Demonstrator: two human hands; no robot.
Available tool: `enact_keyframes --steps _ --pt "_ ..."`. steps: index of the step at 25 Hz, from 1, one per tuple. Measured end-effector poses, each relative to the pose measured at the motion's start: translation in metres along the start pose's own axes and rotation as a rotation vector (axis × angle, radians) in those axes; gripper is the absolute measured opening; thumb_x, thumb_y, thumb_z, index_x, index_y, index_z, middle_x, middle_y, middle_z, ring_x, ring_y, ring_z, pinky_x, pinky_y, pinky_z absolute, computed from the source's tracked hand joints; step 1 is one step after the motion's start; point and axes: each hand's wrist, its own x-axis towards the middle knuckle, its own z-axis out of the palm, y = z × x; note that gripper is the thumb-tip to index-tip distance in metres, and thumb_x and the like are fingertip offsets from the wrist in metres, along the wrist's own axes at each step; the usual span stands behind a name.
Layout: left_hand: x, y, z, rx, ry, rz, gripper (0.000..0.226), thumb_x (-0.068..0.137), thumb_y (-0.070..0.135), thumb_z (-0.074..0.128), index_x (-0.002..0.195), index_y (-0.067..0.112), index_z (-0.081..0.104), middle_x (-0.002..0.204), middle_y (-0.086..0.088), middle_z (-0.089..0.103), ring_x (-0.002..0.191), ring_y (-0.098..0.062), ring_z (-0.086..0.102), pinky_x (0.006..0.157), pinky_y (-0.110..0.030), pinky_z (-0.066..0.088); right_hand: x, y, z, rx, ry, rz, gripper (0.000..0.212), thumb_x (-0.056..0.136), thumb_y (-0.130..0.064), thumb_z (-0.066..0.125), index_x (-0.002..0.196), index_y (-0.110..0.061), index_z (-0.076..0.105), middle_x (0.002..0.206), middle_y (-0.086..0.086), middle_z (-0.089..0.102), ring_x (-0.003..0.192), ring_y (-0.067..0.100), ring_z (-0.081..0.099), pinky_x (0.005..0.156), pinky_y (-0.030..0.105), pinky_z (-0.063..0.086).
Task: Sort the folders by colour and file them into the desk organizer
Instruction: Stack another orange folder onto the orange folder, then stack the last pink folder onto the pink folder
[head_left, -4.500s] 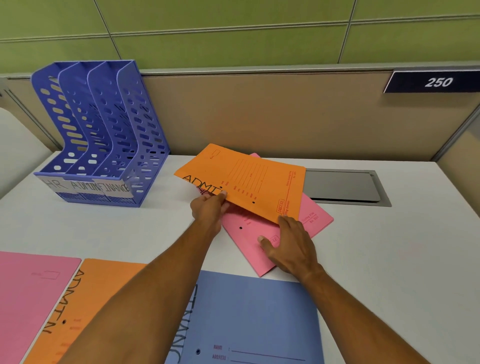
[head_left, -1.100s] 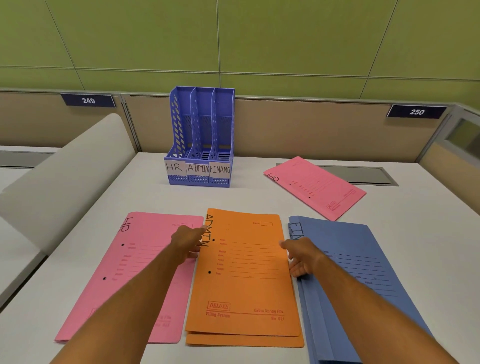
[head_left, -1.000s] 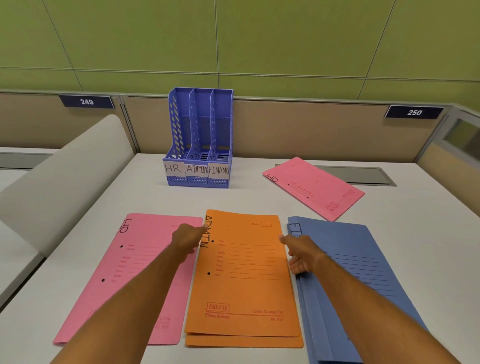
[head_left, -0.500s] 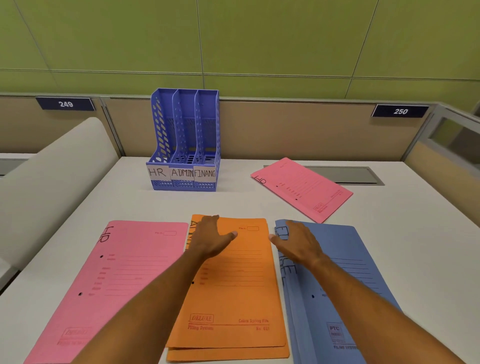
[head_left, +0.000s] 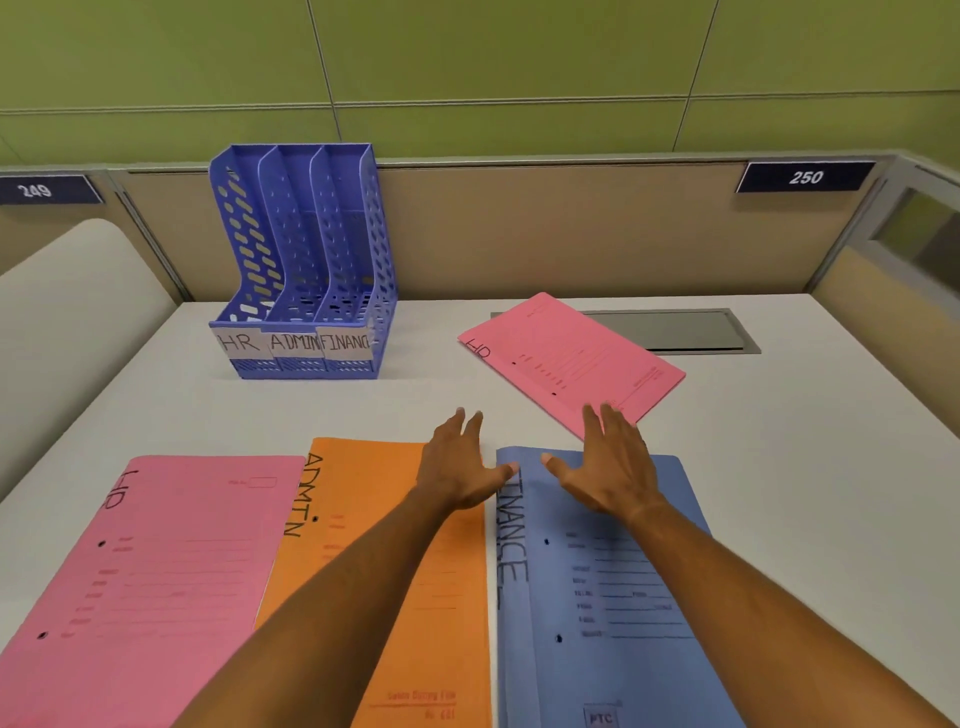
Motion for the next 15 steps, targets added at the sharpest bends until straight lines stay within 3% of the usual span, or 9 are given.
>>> enact_keyframes --steps 7,11,15 --pt "0.060 0.044 0.024 -0.099 -0.060 -0.092 0.097 0.078 0.063 0.059 0.152 0.017 0.017 0.159 -0.012 0.020 0.144 -0.033 0.020 0.114 -0.049 0.026 0.050 0.046 0.012 0.038 -0.028 0.014 0.101 0.080 -0.075 0.045 0.153 -0.012 0.013 0.160 0.016 0.015 0.148 0.032 0.014 0.120 0.045 0.014" --pt "0.085 0.068 0.036 -0.250 -0.021 -0.121 0.088 0.071 0.061 0.062 0.144 0.020 0.035 0.145 -0.012 0.044 0.132 -0.032 0.040 0.105 -0.046 0.037 0.070 0.062 0.021 0.080 -0.048 0.007 0.099 0.079 -0.075 0.046 0.150 -0.012 0.019 0.158 0.015 0.023 0.145 0.034 0.022 0.119 0.047 0.020" --pt "0.106 0.085 0.044 -0.507 0.038 -0.238 0.067 0.078 0.046 0.071 0.135 0.018 0.048 0.136 -0.006 0.057 0.125 -0.031 0.051 0.102 -0.040 0.039 0.083 0.072 0.029 0.086 -0.062 -0.002 0.095 0.081 -0.074 0.044 0.149 -0.011 0.023 0.157 0.015 0.026 0.145 0.032 0.024 0.120 0.047 0.020"
